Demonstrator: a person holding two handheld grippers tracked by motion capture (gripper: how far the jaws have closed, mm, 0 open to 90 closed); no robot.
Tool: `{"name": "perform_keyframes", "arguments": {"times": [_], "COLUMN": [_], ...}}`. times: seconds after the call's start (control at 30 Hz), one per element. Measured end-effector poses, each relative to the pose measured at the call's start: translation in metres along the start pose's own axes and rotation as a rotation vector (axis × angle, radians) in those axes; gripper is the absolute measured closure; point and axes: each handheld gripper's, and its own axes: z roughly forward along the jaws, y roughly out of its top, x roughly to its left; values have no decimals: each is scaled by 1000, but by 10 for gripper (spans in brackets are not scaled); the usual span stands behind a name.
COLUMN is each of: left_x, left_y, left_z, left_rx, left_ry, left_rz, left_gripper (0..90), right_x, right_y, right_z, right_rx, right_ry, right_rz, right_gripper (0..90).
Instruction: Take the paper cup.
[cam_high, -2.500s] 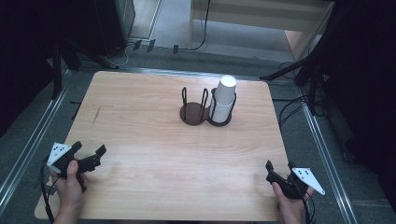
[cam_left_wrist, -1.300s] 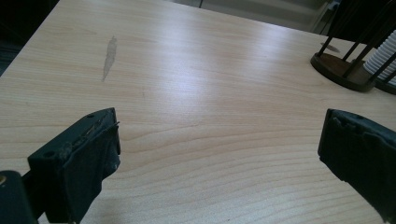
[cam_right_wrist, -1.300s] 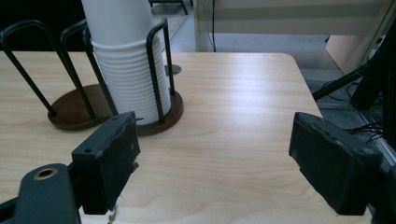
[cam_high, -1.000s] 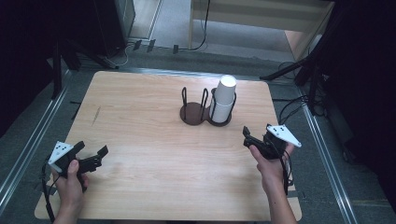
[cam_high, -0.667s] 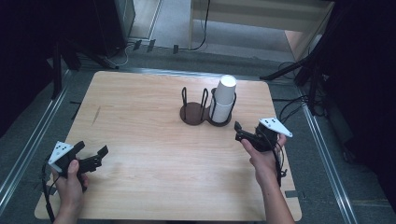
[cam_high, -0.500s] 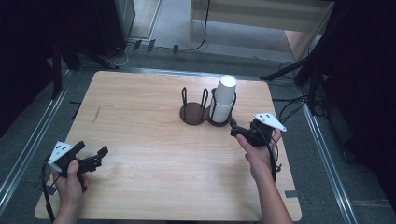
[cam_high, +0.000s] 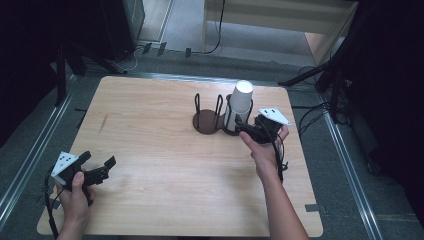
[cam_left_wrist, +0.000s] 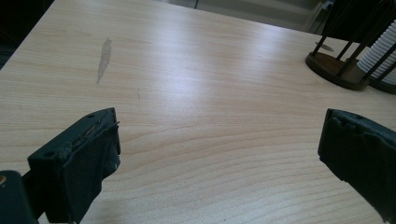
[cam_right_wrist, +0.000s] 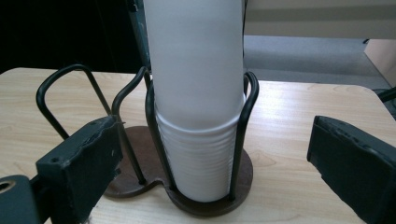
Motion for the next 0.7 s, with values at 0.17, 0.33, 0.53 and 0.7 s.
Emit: {"name": "perform_keyframes", "arguments": {"times": [0.17, 0.33, 0.53, 0.7], "left_x": [0, 1, 1, 1], "left_y": [0, 0, 0, 0], "left_z": [0, 0, 0, 0], "left_rx": [-2, -3, -3, -4], "left_ry": [-1, -4, -10, -13], "left_rz": [-1, -5, -6, -9], "left_gripper": [0, 0, 0, 0], "right_x": [3, 5, 10, 13], "right_y": [3, 6, 8, 10], "right_z": [11, 21, 31, 39], "right_rx": [2, -1, 7, 8], "right_ry": [-18, -18, -20, -31], "right_rz": [-3, 8, -3, -12], "right_gripper": [50, 78, 79, 80]}}
